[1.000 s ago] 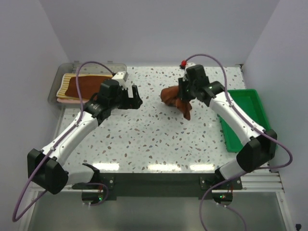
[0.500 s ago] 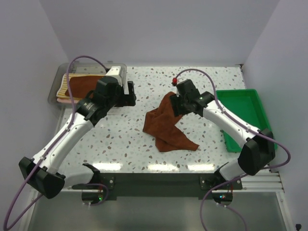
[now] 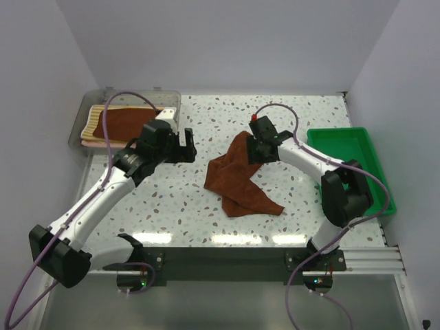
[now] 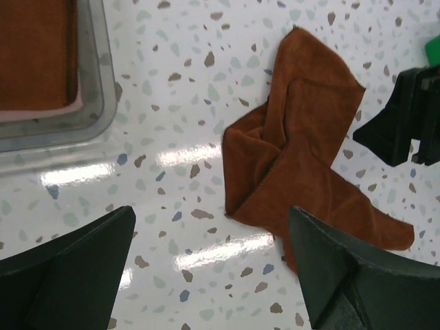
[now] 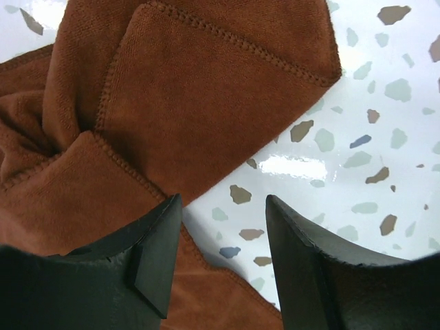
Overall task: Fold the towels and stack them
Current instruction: Flatten out the crumpled towel
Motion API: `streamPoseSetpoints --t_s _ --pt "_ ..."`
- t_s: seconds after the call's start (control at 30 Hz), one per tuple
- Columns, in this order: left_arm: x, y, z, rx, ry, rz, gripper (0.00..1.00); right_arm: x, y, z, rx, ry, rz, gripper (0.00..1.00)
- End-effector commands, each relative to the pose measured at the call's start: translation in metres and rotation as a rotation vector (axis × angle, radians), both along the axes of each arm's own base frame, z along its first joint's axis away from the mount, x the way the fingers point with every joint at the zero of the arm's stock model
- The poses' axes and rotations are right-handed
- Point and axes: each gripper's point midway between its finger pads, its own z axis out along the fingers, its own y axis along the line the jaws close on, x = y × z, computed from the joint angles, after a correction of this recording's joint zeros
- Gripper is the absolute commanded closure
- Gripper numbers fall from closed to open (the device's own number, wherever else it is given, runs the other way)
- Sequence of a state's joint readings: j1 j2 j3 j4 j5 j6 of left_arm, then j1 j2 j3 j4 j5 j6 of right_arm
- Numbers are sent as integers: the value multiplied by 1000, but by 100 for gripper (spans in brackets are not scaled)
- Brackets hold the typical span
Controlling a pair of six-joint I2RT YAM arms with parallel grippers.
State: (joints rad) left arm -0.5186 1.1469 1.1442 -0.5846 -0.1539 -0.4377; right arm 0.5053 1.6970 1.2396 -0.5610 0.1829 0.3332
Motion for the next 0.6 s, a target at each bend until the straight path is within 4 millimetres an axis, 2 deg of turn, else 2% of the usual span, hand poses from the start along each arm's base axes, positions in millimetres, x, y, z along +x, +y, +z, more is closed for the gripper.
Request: streamPoseSetpoints --t_s 0.0,0.03,0.07,0.13,0.17,0.23,0.3,0.37,0.57 --pt "0 -27 -38 -56 85 -73 3 21 16 2 63 -56 -37 44" --pt "4 -32 -42 -66 83 -82 3 23 18 0 68 -56 -41 44" --pt "5 -37 -59 -58 120 -88 3 24 19 -3 70 -50 -51 45" --pt "10 -49 -69 -58 131 -107 4 30 22 -7 72 -50 -61 45" --pt "14 -55 -81 -47 158 -108 4 32 22 -7 75 -55 -67 46" --pt "20 -65 -88 -42 159 -116 5 35 25 -11 83 -57 -74 46" --pt "25 -75 -104 -25 189 -120 6 37 30 -12 101 -53 -74 47" --pt "32 -81 -120 -3 212 -116 7 39 38 -15 138 -44 -74 47" --pt "33 -94 -161 58 284 -141 10 43 41 -32 142 -23 -107 47"
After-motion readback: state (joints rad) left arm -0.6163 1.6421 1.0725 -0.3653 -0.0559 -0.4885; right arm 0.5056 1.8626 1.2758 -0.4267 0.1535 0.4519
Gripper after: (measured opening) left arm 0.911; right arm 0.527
